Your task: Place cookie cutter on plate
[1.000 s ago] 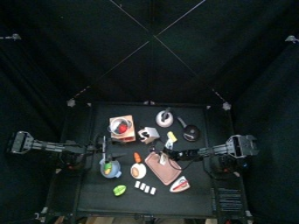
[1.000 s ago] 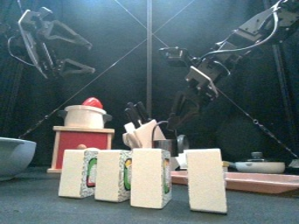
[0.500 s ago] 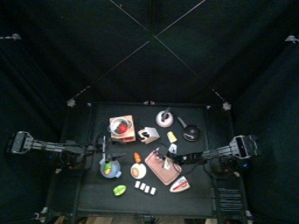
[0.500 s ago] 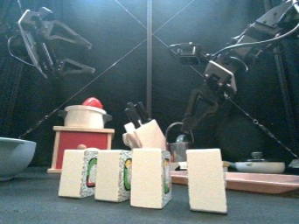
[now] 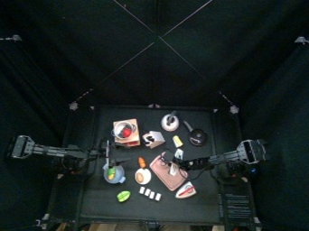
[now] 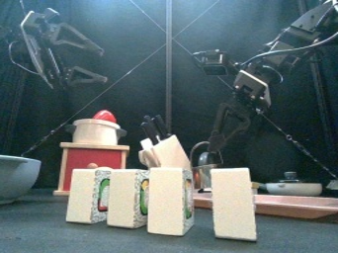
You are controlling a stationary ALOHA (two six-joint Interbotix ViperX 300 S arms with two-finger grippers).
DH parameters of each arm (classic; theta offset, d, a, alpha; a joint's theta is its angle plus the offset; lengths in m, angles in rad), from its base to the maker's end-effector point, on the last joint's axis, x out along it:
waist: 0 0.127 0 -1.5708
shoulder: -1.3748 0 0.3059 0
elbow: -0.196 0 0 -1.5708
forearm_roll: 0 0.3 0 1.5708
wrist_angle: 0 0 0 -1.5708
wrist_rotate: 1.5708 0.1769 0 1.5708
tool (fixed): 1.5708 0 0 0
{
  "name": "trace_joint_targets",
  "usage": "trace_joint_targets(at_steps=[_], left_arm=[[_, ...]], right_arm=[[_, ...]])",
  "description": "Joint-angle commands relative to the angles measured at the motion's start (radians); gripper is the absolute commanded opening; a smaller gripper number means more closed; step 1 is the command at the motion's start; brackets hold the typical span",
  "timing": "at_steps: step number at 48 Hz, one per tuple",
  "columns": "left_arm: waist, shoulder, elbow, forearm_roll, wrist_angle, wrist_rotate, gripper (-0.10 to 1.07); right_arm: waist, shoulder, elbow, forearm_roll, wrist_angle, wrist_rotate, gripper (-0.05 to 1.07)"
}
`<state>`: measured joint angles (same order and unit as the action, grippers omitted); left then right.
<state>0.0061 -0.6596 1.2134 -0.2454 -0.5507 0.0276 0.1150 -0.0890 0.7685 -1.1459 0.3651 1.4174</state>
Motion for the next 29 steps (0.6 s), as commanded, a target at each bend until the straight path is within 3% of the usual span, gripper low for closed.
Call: trace_joint_targets(at_steps=[1, 13, 29], left_arm=[[-0.002, 0.002, -0.011, 0.0, -0.005, 0.0, 1.02], [-0.002, 0.0, -0.011, 0.0, -0.005, 0.0, 1.02], [-0.002, 0.002, -0.012, 0.0, -0.005, 0.0, 1.02]], right_arm=[[-0.002, -0.009, -0.012, 0.0, -0.006, 0.002, 0.65], [-0.003, -0.008, -0.012, 0.002, -0.005, 0.0, 0.74], [-0.003, -0.006, -0.015, 0.002, 0.023, -0.002, 0.74]])
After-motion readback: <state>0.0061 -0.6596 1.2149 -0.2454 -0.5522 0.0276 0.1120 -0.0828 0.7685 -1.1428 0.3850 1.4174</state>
